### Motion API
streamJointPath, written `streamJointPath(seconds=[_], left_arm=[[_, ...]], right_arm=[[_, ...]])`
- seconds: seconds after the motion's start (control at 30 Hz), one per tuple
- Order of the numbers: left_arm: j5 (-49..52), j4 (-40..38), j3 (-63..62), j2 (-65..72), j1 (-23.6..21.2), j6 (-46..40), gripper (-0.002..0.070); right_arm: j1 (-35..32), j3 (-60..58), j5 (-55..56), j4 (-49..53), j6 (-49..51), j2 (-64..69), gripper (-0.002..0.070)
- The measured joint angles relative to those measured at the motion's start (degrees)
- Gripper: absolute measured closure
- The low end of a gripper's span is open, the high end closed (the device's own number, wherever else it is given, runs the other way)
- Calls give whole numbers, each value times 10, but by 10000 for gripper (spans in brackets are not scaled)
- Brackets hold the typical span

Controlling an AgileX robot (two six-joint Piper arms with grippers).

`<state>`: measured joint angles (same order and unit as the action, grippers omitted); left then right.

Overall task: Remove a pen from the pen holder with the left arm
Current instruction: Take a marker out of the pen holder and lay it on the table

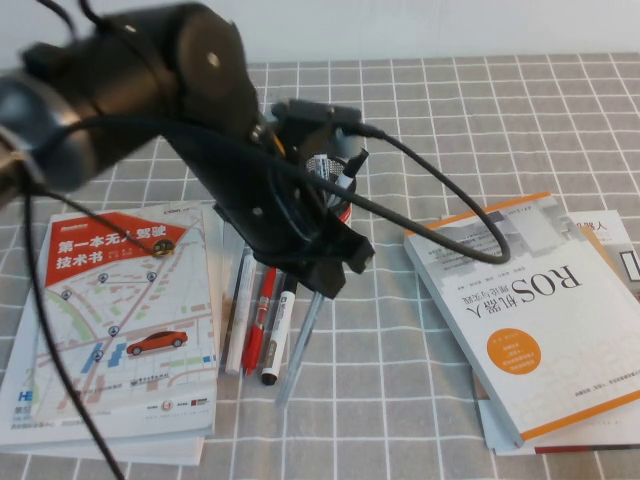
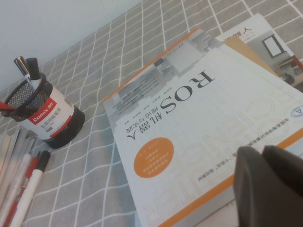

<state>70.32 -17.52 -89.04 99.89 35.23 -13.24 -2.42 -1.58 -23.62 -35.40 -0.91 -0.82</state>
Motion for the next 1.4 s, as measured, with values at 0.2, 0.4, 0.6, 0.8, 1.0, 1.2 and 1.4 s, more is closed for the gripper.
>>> streamJointPath(seconds=[0.2, 0.4, 0.6, 0.8, 1.0, 1.2, 1.4], left_arm=[[-55, -3, 0, 75, 0, 40, 622], [-113, -7, 0, 122, -9, 101, 622], [-131, -14, 0, 152, -44, 148, 622], [-140, -15, 0, 164, -62, 148, 591], [-150, -15, 0, 165, -62, 142, 339], [-136, -15, -3, 161, -62, 132, 265], [-77, -14, -12, 86, -57, 37, 346]], right_arm=[[0, 0, 0, 0, 0, 0, 689], [0, 0, 0, 0, 0, 0, 689], [0, 0, 0, 0, 0, 0, 689], [0, 0, 0, 0, 0, 0, 689], [0, 0, 0, 0, 0, 0, 689], [0, 0, 0, 0, 0, 0, 689], [0, 0, 0, 0, 0, 0, 689]])
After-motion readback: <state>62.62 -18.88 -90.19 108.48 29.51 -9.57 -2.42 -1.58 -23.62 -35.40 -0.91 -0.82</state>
